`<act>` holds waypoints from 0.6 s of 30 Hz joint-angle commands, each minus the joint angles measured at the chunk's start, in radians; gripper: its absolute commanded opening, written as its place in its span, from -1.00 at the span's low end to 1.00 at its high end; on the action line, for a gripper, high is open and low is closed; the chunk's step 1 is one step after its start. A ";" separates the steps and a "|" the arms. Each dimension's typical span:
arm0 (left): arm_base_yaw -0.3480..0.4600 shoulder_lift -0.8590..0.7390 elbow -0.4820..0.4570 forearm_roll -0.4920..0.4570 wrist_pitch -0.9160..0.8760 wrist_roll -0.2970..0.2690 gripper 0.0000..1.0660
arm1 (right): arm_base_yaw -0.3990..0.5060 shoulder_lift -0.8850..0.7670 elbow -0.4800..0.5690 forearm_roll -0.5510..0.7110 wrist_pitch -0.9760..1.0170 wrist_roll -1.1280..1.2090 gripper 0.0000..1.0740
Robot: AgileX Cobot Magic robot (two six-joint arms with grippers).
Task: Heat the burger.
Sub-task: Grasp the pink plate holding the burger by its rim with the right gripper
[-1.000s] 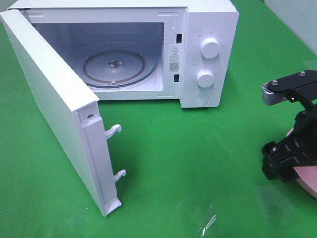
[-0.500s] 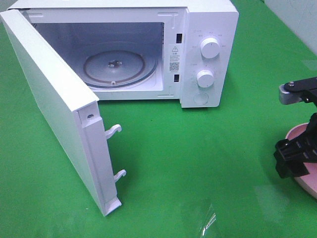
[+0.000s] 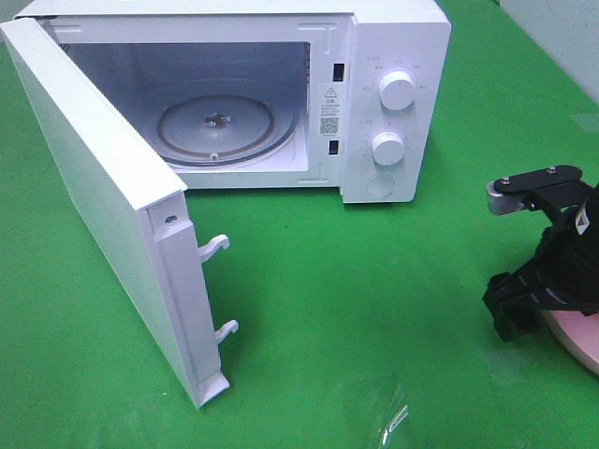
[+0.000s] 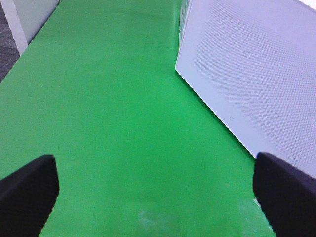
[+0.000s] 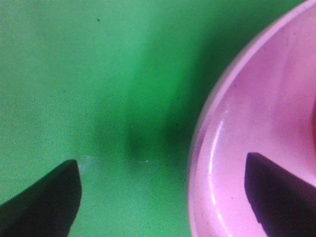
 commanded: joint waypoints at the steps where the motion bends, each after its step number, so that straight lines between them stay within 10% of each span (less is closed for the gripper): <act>1: 0.003 -0.016 -0.001 0.007 -0.017 0.003 0.89 | -0.005 0.027 -0.011 -0.016 -0.012 -0.017 0.58; 18: 0.003 -0.016 -0.001 0.007 -0.017 0.003 0.89 | -0.052 0.081 -0.022 -0.048 -0.055 -0.017 0.31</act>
